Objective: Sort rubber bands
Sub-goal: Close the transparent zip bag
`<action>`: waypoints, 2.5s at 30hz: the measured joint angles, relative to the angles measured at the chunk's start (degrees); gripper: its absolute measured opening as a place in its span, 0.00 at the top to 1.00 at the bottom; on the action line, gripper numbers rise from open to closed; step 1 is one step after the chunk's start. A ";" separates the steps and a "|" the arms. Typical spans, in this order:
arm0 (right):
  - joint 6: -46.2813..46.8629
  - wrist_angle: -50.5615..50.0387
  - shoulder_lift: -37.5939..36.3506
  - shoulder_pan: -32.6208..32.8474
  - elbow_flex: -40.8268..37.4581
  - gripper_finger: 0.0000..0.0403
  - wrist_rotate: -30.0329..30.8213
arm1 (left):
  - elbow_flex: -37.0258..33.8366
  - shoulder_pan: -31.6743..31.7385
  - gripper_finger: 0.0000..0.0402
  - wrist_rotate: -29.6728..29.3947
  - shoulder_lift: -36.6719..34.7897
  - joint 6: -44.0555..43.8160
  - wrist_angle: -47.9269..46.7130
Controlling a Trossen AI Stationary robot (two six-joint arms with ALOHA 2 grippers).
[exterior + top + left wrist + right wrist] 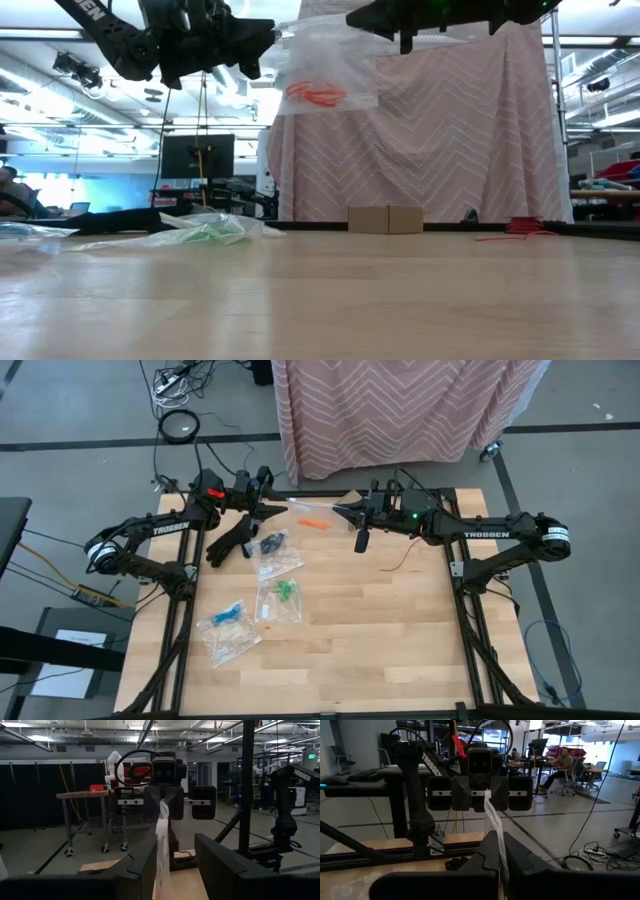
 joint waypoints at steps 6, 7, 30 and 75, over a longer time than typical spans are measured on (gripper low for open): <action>0.01 -0.06 0.00 0.00 0.00 1.00 0.00 | 0.00 0.00 0.72 -0.36 0.00 0.21 -0.28; 0.02 -0.07 0.00 0.00 -0.01 1.00 -0.01 | 0.00 0.00 0.74 -0.47 0.00 0.30 -0.69; -11.75 -3.05 -0.02 0.00 -0.02 0.86 -0.81 | 0.02 0.04 0.99 -5.63 0.00 1.65 -6.11; -11.16 -4.09 15.63 2.40 9.66 0.47 4.96 | 0.02 -11.66 1.00 -23.47 0.15 16.42 -21.41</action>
